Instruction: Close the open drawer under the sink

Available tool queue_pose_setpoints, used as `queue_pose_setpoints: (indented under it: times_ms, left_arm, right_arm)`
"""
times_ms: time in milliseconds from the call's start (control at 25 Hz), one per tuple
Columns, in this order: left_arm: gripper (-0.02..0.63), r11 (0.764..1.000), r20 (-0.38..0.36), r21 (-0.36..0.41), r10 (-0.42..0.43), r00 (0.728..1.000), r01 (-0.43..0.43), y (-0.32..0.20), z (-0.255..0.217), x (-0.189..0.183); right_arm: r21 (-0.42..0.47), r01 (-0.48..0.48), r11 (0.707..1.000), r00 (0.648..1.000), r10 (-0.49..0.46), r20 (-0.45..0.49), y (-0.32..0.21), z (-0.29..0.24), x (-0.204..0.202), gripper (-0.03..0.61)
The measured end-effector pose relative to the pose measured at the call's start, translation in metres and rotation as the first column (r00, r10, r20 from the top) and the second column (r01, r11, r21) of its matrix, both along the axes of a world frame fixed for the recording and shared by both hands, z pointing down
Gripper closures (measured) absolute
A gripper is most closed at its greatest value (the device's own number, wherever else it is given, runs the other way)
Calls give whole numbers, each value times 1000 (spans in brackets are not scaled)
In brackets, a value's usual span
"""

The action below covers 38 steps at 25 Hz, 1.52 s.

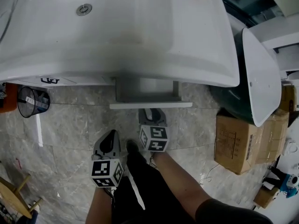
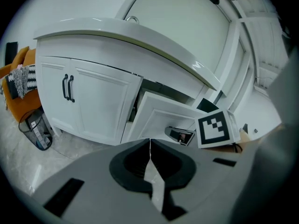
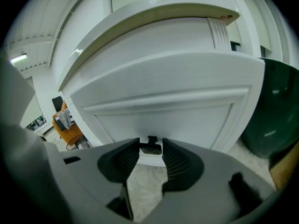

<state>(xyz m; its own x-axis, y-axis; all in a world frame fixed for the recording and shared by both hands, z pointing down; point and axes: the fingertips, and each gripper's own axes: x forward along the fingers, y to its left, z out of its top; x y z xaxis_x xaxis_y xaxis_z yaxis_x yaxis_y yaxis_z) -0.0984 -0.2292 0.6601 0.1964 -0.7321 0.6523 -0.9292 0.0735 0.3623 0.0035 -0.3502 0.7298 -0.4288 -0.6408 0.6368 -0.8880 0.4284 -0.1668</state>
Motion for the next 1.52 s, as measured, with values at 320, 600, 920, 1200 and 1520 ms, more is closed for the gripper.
queue_pose_setpoints:
  times_ms: [320,600,920,1200,1520]
  left_arm:
    - [598,1000,12,2,-28,1000,28,-11,0,-15]
    - [598,999,6,6,-51,999,51,-16,0,-18]
    - [598,998,10,17,-62,998,62,-21,-2,-24]
    - [598,999,9,14,-51,999,51,-18,-4,-21]
    - [598,998,18,31,-57,998,57,-12,-9,-23]
  right_arm:
    - [23,2,1000,1000,-3,12,-37,-2,-11,425]
    - [44,9,999,1000,-10,19,-58,-3,-17,425]
    - [75,35,997,999,-35,9,-81,-5,-23,425]
    - [77,62,995,998,-61,-13,-98,-4,-29,425]
    - [78,116,990,992,-113,-53,-101,-3,-30,425]
